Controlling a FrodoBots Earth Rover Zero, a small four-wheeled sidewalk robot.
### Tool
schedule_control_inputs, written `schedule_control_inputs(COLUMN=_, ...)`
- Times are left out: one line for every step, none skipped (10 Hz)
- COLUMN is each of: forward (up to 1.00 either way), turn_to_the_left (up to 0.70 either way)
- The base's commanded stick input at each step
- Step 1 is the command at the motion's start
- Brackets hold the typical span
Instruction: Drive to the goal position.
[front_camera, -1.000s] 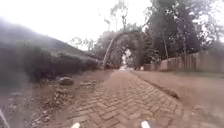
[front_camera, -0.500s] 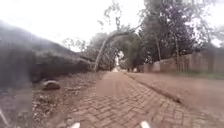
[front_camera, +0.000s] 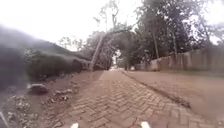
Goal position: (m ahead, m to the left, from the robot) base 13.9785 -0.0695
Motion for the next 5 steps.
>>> schedule_control_inputs(forward=0.70, turn_to_the_left=-0.35)
schedule_control_inputs(forward=0.70, turn_to_the_left=-0.35)
schedule_control_inputs(forward=0.70, turn_to_the_left=0.01)
schedule_control_inputs(forward=0.70, turn_to_the_left=0.02)
schedule_control_inputs(forward=0.70, turn_to_the_left=0.02)
